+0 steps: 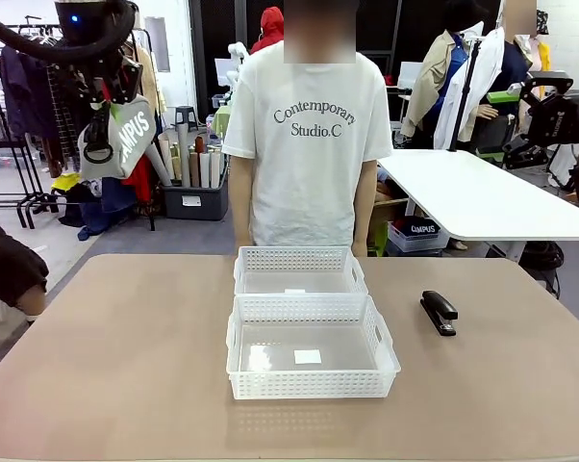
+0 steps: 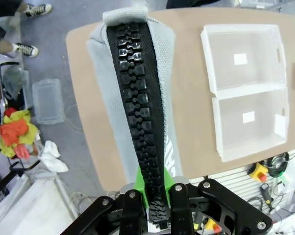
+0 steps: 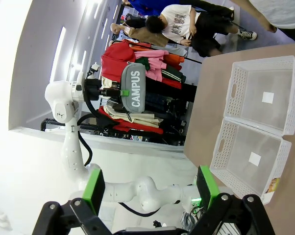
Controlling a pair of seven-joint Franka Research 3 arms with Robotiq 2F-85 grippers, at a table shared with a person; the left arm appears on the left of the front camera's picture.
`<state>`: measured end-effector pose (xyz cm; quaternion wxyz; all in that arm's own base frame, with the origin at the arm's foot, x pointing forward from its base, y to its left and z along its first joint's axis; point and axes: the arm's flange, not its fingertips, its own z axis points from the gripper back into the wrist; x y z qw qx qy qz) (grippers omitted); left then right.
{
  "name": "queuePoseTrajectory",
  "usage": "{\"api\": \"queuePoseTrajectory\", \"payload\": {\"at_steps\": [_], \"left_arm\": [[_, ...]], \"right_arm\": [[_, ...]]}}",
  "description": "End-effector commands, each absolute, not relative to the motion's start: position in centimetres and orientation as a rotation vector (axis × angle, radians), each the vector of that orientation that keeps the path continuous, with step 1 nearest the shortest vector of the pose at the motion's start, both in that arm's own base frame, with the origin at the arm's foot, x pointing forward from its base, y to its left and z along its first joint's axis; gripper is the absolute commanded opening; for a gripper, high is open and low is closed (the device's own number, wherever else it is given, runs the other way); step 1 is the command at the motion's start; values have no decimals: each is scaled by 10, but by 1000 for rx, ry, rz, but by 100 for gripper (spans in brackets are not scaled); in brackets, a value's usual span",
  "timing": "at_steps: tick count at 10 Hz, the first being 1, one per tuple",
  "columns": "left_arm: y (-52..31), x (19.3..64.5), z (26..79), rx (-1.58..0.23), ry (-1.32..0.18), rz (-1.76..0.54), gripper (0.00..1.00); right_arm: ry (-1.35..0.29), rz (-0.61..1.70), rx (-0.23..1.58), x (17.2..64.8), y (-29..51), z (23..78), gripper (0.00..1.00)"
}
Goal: Distribute items into two baskets.
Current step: Move the picked Pencil pouch towards the Organizing basket indicated by the person, stopping as directed.
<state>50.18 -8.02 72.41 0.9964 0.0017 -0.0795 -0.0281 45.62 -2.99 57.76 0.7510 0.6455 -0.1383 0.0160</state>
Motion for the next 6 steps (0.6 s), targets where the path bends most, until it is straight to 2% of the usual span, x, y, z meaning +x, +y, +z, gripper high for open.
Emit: {"api": "queuePoseTrajectory", "payload": {"at_steps": [1,6], "left_arm": [[-80,499,718,5,-152,-56,0],[-80,499,718,5,-152,-56,0]], "right_arm": [[-302,36,1407,455,-29,579,100],[-302,36,1407,455,-29,579,100]]}}
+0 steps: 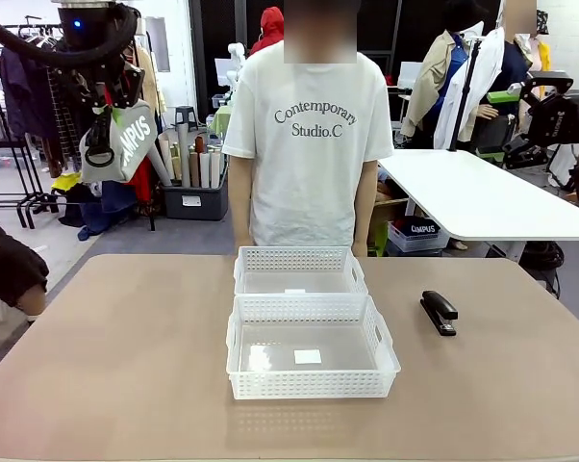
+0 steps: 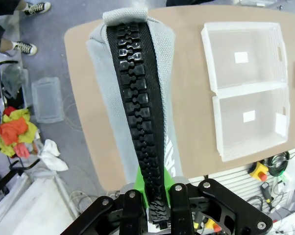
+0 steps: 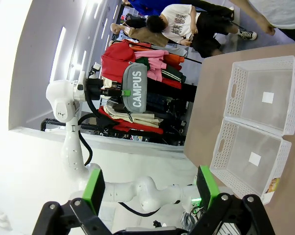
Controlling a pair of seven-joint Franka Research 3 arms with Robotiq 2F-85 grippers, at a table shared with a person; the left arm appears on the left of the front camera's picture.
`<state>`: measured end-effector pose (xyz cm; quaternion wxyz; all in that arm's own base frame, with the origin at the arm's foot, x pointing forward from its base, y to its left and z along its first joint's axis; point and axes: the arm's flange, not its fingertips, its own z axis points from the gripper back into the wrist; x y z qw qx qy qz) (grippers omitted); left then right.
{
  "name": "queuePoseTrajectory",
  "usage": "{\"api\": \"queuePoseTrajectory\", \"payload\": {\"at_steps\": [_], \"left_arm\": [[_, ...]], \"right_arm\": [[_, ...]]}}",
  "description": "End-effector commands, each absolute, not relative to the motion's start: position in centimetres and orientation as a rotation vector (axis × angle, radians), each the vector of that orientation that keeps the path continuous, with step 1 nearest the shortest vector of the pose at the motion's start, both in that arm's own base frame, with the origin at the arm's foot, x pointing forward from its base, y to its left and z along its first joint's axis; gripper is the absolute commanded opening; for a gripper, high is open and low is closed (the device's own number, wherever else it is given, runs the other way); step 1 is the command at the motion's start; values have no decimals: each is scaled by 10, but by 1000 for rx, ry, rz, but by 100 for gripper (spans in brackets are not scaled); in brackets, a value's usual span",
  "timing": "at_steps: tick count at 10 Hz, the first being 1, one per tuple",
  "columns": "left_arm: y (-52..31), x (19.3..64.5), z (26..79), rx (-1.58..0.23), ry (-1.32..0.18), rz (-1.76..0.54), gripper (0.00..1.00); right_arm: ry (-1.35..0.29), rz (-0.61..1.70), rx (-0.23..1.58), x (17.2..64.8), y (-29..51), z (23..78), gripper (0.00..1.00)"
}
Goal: Distribute items into two baskets.
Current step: Move the picked Pencil pouch towards the Organizing basket indicated by the person, stopping as directed.
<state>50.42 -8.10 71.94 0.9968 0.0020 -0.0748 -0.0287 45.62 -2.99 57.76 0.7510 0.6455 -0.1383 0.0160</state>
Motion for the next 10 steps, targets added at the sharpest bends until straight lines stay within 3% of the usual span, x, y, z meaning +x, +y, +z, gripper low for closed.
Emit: {"api": "queuePoseTrajectory", "payload": {"at_steps": [1,10], "left_arm": [[-80,499,718,5,-152,-56,0],[-80,499,718,5,-152,-56,0]], "right_arm": [[-302,36,1407,455,-29,579,100],[-302,36,1407,455,-29,579,100]]}}
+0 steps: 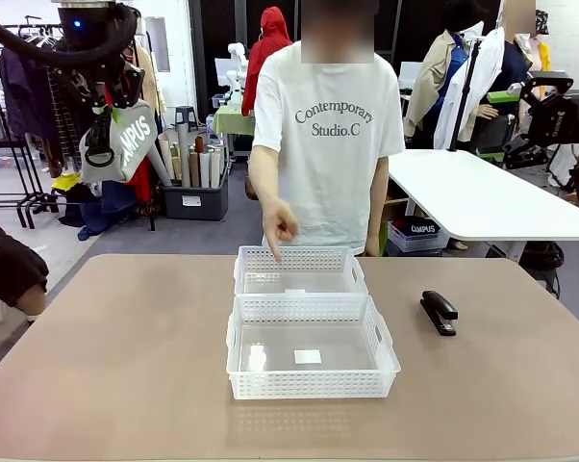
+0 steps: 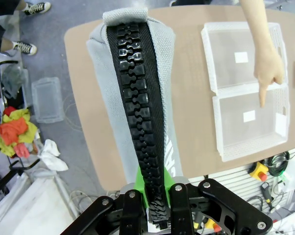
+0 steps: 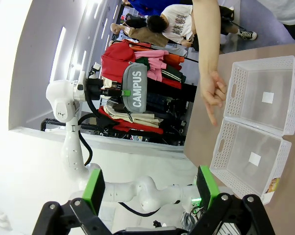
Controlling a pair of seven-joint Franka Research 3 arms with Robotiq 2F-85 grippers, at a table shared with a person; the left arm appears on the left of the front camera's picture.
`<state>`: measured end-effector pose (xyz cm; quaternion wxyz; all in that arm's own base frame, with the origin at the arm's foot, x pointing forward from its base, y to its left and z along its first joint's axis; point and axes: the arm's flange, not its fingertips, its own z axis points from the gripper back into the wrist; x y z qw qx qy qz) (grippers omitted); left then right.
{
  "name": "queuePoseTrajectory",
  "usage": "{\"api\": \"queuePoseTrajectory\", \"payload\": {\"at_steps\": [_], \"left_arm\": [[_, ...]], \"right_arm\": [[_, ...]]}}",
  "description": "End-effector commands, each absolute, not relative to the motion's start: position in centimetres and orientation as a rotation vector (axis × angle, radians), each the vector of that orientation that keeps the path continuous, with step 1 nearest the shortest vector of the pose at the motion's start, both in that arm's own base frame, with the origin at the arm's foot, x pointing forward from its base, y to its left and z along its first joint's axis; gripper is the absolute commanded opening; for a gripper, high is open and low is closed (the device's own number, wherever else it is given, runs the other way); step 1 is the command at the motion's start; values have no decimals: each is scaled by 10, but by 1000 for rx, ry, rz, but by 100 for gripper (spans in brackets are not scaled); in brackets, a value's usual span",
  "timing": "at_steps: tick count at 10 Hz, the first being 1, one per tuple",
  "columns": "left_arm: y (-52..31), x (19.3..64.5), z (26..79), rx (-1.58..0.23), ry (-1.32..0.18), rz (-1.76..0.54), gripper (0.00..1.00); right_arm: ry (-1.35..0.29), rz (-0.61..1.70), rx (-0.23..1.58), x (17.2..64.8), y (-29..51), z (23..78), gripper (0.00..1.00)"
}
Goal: Distribute items into two baskets.
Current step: Move the picked Pencil pouch towards the Organizing basket indicated by the person, stopping as directed.
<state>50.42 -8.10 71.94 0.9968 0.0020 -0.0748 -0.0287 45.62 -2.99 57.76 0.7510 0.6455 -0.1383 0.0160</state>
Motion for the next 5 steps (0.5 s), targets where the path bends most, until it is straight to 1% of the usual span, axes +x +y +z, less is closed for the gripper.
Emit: {"api": "queuePoseTrajectory", "payload": {"at_steps": [1,5], "left_arm": [[-80,499,718,5,-152,-56,0],[-80,499,718,5,-152,-56,0]], "right_arm": [[-302,36,1407,455,-29,579,100],[-302,36,1407,455,-29,579,100]]}}
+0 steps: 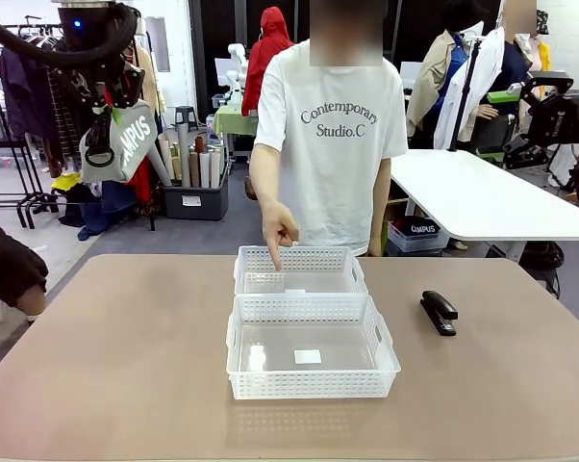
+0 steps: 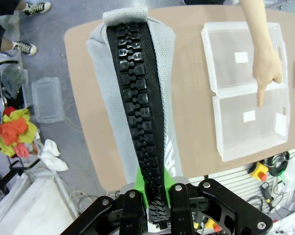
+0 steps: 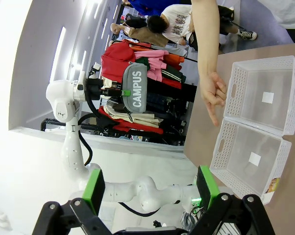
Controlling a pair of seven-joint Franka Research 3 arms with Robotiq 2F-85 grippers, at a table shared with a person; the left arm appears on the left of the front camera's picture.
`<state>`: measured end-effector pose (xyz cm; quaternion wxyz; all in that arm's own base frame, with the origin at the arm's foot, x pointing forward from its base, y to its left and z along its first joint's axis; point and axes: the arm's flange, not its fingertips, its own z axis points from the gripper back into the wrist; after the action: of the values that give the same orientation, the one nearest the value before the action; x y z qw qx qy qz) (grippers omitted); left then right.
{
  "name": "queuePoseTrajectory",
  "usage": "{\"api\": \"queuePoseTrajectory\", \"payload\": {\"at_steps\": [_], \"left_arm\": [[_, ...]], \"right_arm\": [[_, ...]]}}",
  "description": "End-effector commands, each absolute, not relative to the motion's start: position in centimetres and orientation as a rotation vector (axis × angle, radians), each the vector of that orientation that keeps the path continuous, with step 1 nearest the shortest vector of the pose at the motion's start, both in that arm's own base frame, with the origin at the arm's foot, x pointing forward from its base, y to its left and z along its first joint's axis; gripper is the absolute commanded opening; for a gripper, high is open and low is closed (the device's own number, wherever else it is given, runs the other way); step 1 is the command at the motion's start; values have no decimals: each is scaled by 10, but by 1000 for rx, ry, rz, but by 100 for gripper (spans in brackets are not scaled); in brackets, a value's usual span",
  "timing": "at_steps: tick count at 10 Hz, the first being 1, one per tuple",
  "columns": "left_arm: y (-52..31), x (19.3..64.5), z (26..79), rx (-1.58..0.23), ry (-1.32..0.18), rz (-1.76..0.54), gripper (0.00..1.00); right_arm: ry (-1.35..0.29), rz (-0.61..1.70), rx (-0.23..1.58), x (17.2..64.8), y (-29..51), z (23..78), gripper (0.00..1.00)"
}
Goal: Distribute items into two baskets.
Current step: Move the picked Pencil pouch towards the Organizing basket indicated by the person, stopping as directed.
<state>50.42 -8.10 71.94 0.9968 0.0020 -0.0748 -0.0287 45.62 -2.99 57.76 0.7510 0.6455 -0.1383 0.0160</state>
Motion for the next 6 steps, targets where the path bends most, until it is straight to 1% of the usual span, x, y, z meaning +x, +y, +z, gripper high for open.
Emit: {"api": "queuePoseTrajectory", "payload": {"at_steps": [1,6], "left_arm": [[-80,499,718,5,-152,-56,0],[-80,499,718,5,-152,-56,0]], "right_arm": [[-302,36,1407,455,-29,579,100],[-302,36,1407,455,-29,579,100]]}}
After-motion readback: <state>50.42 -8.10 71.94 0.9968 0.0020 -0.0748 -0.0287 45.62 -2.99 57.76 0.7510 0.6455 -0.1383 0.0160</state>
